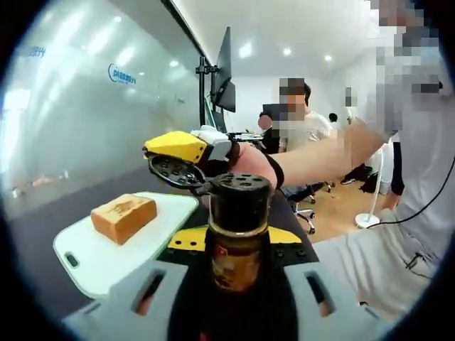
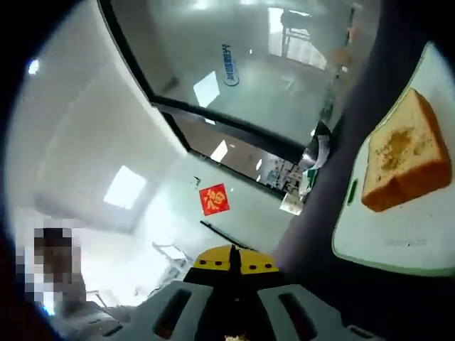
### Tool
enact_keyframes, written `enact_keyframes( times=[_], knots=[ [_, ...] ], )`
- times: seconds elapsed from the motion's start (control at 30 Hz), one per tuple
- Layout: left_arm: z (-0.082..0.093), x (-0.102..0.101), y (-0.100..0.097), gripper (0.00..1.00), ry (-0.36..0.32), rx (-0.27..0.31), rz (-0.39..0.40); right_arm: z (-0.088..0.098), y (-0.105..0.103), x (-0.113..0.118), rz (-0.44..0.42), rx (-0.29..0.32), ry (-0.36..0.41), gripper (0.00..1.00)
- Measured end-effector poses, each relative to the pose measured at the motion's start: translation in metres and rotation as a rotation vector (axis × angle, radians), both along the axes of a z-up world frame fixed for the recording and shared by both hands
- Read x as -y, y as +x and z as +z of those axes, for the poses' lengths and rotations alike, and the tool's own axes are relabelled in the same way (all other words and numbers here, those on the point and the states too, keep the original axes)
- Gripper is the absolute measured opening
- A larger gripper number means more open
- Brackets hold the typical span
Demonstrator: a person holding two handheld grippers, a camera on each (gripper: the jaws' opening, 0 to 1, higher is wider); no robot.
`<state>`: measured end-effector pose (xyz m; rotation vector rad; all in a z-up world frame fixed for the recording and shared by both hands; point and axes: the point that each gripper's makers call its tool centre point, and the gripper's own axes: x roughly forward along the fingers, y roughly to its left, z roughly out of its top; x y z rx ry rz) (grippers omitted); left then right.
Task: Sprinkle pepper
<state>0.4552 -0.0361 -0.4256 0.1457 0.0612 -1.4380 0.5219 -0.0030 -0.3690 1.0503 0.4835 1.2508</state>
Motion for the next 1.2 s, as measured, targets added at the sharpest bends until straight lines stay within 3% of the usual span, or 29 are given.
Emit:
enact_keyframes(
  times=[0.03,0.07,0.3,0.37,0.43,0.73,0.8,1.2],
  knots=[
    [0.0,-0.001,0.001,0.17,-0.001,0.001,-0.001,-0.005,0.004,0.0,-0.026,0.012,-0.045,0.0],
    [0.0,0.002,-0.004,0.17,0.0,0.007,-0.004,-0.003,0.002,0.0,-0.022,0.016,-0.039,0.0],
    [-0.001,-0.001,0.002,0.17,-0.001,0.004,-0.005,-0.002,-0.001,-0.003,0.059,-0.162,0.068,0.0],
    [-0.001,-0.001,0.001,0.17,0.002,0.006,-0.005,0.001,-0.008,-0.008,0.092,-0.188,0.106,0.0],
    [-0.001,-0.001,0.001,0.17,0.006,0.009,-0.006,0.002,-0.004,-0.008,0.092,-0.179,0.103,0.0],
    [-0.001,-0.001,-0.001,0.17,0.009,0.012,-0.01,0.012,-0.026,-0.016,0.113,-0.152,0.096,0.0],
    [-0.001,-0.001,-0.002,0.17,0.01,0.015,-0.012,0.012,-0.017,-0.013,0.117,-0.142,0.096,0.0],
    [-0.001,0.0,-0.006,0.18,0.011,0.013,-0.015,0.019,-0.032,-0.018,0.137,-0.065,0.061,0.0]
  ],
)
